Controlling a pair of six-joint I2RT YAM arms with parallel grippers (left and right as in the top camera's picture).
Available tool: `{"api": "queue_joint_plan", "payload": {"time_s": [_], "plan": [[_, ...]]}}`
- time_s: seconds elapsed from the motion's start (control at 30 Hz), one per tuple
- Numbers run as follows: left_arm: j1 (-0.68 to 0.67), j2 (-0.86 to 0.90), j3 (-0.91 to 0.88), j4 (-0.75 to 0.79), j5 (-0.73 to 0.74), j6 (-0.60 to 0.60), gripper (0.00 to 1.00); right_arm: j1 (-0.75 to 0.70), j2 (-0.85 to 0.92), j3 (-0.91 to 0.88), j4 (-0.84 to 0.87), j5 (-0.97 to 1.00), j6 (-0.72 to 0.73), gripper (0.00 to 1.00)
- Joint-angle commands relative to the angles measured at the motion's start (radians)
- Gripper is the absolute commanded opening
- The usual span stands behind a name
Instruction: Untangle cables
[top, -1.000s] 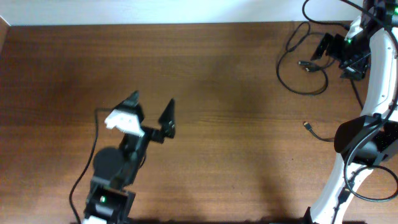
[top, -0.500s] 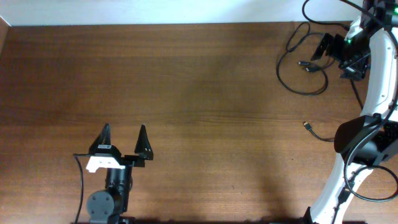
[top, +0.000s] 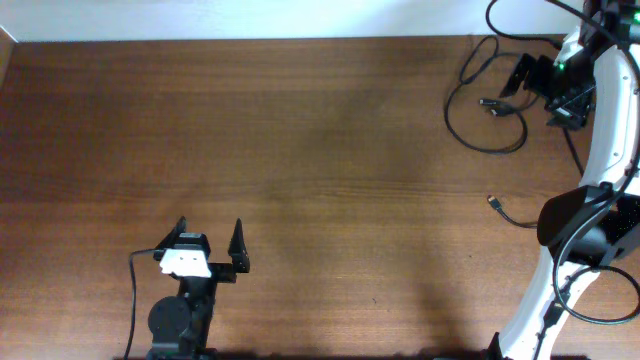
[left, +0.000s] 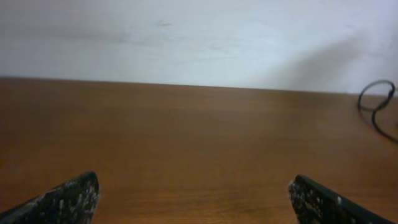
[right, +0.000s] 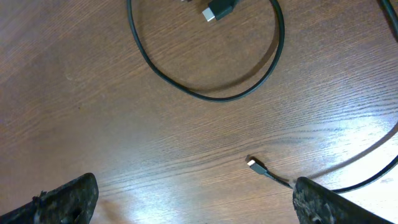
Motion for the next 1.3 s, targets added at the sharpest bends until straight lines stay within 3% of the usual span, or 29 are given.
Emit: {"api": "queue_joint_plan", "payload": {"time_s": [0.0, 1.27], "plan": [[0.006, -0.01, -0.001, -0.007, 0.054, 0.105, 0.99, -0.003, -0.028, 0.015, 0.0, 0.013, -0.003, 0.99], [0.006, -0.01, -0.001, -0.004, 0.049, 0.094, 0.99, -0.003, -0.036, 0.015, 0.0, 0.027, -0.003, 0.99]]}}
